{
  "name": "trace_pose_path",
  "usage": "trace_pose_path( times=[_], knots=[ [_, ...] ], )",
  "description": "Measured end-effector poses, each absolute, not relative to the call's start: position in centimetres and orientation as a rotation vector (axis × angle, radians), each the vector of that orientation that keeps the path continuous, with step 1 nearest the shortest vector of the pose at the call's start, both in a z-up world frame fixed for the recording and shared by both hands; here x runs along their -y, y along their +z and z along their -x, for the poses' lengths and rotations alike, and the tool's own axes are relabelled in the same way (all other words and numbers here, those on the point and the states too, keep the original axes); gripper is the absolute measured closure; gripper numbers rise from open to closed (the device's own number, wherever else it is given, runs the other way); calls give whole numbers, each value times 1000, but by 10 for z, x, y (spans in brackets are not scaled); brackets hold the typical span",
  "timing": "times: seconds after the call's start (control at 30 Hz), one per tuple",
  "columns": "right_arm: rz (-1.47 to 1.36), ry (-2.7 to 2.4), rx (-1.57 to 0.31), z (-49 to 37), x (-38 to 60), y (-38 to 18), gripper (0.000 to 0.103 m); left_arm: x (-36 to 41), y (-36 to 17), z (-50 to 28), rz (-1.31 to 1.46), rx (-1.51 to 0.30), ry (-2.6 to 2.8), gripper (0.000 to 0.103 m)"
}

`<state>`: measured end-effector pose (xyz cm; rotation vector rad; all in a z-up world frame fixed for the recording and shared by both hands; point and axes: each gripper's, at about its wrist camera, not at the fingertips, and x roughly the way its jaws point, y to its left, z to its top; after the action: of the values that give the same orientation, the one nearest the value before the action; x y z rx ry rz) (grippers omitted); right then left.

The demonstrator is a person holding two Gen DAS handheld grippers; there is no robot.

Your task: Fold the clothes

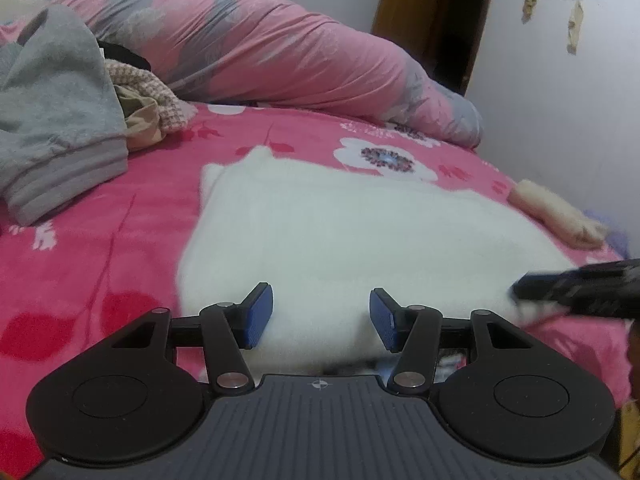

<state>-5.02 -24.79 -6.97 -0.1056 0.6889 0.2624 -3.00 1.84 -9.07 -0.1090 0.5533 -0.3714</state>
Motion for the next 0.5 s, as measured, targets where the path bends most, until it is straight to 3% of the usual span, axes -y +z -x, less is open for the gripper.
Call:
trace_pose_path(
  times=[0.07, 0.2, 0.33, 0.5],
  knots=[
    [160, 250, -664, 55, 242, -86, 78, -16, -99, 35, 87, -537, -373, 49],
    [132, 213, -699, 52, 236, -67, 78, -13, -99, 38, 52, -522, -368, 49],
    [117, 334, -584, 68, 214, -47, 78, -19, -98, 37, 97, -533, -377, 49],
    [159, 317, -626, 68, 195, -89, 77, -25, -98, 37, 134, -544, -389, 49]
  ],
)
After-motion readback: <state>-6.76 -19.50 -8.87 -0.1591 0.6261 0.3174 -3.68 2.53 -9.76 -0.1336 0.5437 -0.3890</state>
